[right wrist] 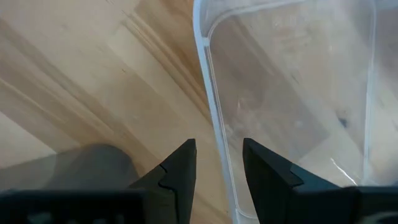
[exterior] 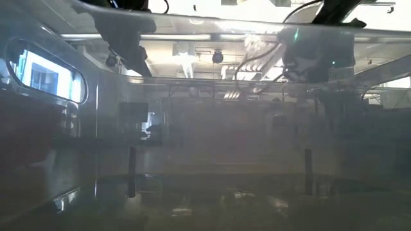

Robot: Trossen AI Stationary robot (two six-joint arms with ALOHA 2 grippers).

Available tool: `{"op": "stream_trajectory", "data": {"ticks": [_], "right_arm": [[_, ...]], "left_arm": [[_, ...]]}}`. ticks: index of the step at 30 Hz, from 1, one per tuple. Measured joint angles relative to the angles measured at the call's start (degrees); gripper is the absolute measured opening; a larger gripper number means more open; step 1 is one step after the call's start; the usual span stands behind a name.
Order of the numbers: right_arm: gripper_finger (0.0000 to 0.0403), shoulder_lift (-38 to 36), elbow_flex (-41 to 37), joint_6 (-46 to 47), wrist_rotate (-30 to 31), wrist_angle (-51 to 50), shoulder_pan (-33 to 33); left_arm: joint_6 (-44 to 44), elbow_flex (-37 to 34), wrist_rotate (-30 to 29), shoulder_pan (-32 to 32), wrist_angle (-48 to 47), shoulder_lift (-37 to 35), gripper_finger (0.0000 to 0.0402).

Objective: Stack baskets by color
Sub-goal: Stack the top right transparent bin on the top transparent bin

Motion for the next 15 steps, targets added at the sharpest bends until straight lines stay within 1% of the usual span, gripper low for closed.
{"op": "stream_trajectory", "data": {"ticks": [3, 7, 8, 12, 15], "right_arm": [[0.0089, 1.4, 0.0, 0.0, 0.0, -0.01, 0.0], [0.002, 2.04, 0.0, -0.02, 0.44, 0.01, 0.0], [0.0011, 2.04, 0.0, -0.04, 0.5, 0.03, 0.0], [0.0012, 2.04, 0.04, 0.0, 1.42, -0.04, 0.07], [0.0002, 2.04, 1.2, -0.7, 1.68, -0.37, 0.22]], "left_arm": [[0.0, 0.0, 0.01, 0.0, 0.0, 0.0, 0.0136], [-0.04, 0.0, 0.01, 0.0, 0.0, 0.0, 0.0136], [-0.19, 0.0, 0.01, 0.0, -0.01, 0.0, 0.0136], [-0.46, 0.0, 0.0, 0.0, -0.3, 0.0, 0.0136], [-0.48, 0.0, -0.08, 0.0, -1.09, 0.0, 0.0136]]}}
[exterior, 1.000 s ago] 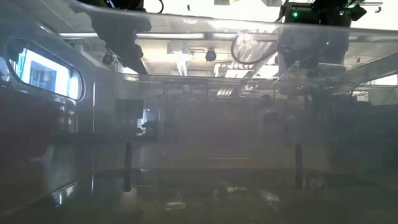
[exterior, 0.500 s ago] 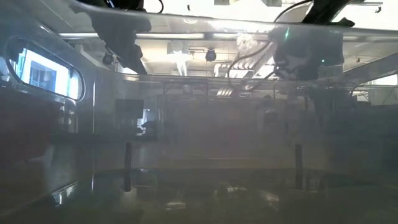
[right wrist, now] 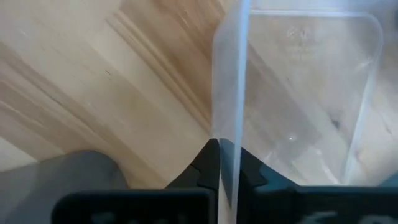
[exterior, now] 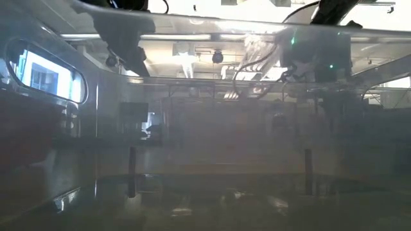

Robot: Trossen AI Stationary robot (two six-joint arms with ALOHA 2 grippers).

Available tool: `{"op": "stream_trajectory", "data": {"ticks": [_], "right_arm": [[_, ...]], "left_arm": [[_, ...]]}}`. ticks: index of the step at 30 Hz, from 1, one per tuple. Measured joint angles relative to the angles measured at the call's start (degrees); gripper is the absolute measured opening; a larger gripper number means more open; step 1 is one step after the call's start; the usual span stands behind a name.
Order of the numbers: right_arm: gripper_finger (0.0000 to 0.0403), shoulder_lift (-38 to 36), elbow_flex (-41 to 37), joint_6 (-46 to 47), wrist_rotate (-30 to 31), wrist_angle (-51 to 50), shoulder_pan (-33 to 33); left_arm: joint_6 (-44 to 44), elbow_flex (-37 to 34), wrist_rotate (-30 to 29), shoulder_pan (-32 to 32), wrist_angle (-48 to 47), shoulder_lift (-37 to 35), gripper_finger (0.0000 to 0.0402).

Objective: Stack baskets by color
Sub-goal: Stack the top right transparent bin on the top transparent bin

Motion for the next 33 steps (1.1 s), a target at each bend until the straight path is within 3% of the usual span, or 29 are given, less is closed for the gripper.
{"op": "stream_trajectory", "data": {"ticks": [12, 21, 25, 33], "right_arm": [[0.0001, -0.02, 13.96, -0.9, 11.67, -7.87, 5.45], [0.0, -0.02, 24.6, -9.62, 20.72, -7.81, 8.34], [0.0, -0.02, 27.71, -14.94, 24.16, -5.8, 8.92], [0.0, -0.02, 29.49, -29.37, 24.16, 6.72, 8.9]], "left_arm": [[-2.99, 0.0, -0.37, -0.02, -3.32, 0.0, 0.0136], [-3.21, 0.0, -0.37, -0.02, -3.39, 0.0, 0.0136], [-4.57, 0.0, -0.37, -0.02, -3.72, 0.0, 0.0136], [-4.65, 0.0, -0.37, -0.02, -3.72, 0.0, 0.0136]]}}
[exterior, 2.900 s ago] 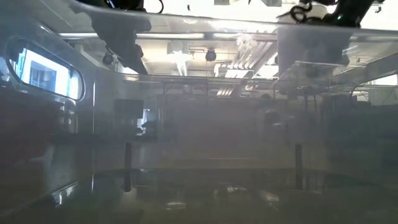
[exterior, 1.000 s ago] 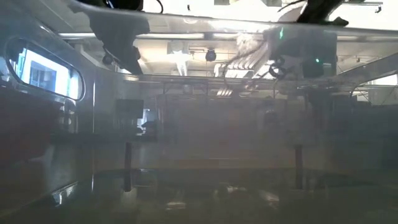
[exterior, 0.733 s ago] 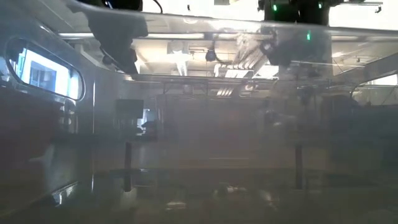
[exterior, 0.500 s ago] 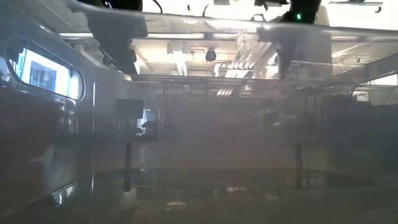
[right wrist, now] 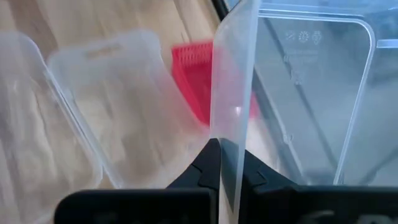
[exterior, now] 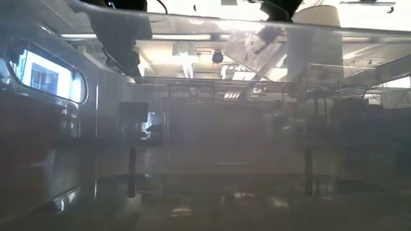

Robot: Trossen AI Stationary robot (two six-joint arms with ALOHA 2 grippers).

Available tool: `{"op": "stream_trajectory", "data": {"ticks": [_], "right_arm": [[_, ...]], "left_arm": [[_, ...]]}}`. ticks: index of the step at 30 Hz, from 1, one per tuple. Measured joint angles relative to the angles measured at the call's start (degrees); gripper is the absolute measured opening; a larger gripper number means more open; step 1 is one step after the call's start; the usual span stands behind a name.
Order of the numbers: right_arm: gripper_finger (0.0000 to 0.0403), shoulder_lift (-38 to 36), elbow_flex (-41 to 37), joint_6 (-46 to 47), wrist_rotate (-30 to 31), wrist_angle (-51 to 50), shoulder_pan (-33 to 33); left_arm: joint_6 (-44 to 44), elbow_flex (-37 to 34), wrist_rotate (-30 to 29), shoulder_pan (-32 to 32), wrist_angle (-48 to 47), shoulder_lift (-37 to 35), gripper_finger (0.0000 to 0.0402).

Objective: Stack baskets by color
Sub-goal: Stack the top right transparent bin on the top transparent bin

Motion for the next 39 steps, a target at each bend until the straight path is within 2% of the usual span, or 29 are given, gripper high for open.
{"op": "stream_trajectory", "data": {"ticks": [10, 17, 21, 29, 35, 39], "right_arm": [[0.0, 0.15, 0.02, -14.97, -3.52, 15.0, 0.0], [0.0, 1.0, 2.79, -17.77, -6.33, 17.88, -0.63], [0.0, 3.89, 7.84, -17.93, -6.35, 14.45, -1.04], [0.0, 12.98, 17.17, -14.24, -7.07, -1.69, -1.19], [0.0, 19.75, 20.93, -14.05, -14.16, -8.28, -1.11], [0.0, 23.05, 22.38, -15.42, -16.28, -11.1, -0.64]], "left_arm": [[0.09, 0.0, 0.0, 0.0, 0.0, 0.0, 0.0136], [0.12, 0.0, 0.0, 0.0, 0.02, 0.0, 0.0136], [0.1, 0.0, 0.02, 0.0, 0.0, 0.0, 0.0136], [-0.01, 0.0, 0.0, 0.01, -0.8, 0.0, 0.0136], [-0.02, 0.0, -0.25, 0.0, -2.91, 0.0, 0.0136], [-0.03, 0.0, -1.36, 0.02, -3.55, 0.0, 0.0136]]}}
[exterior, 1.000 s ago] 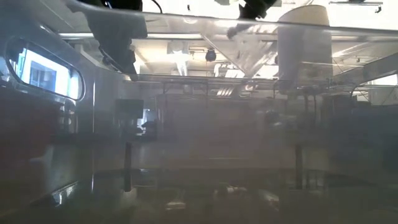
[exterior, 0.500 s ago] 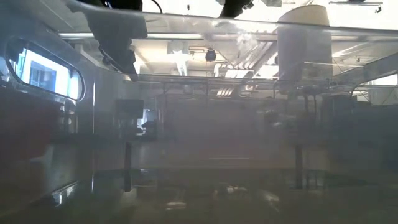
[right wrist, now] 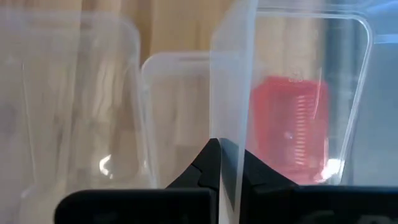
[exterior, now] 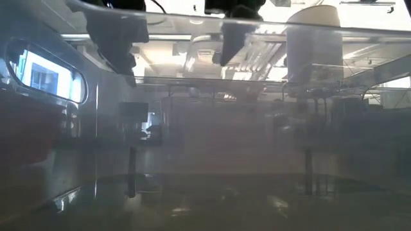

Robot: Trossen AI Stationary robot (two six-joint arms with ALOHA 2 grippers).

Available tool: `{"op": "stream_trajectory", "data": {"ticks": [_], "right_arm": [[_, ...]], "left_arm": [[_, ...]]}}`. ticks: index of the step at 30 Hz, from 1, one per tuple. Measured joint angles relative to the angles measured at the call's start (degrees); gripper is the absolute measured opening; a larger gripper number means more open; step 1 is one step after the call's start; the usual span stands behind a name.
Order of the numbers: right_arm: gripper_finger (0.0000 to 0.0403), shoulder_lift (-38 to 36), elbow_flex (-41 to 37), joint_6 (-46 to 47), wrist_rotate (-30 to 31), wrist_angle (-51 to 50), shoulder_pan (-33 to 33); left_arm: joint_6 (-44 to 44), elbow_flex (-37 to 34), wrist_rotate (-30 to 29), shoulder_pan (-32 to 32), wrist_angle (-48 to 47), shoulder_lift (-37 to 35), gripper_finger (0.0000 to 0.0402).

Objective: Stack baskets by color
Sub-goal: Stack the top right transparent bin on the top transparent bin

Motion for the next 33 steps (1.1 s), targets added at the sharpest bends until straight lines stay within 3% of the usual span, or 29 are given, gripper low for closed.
{"op": "stream_trajectory", "data": {"ticks": [10, 33], "right_arm": [[0.0, 4.31, 0.68, 2.01, -3.17, -2.67, 0.34], [0.0, 8.69, -1.09, 3.6, -3.09, -2.51, 0.34]], "left_arm": [[0.17, 0.0, -2.11, 0.0, -0.3, 0.0, 0.0136], [0.15, 0.0, -2.11, -0.02, -0.5, 0.01, 0.0136]]}}
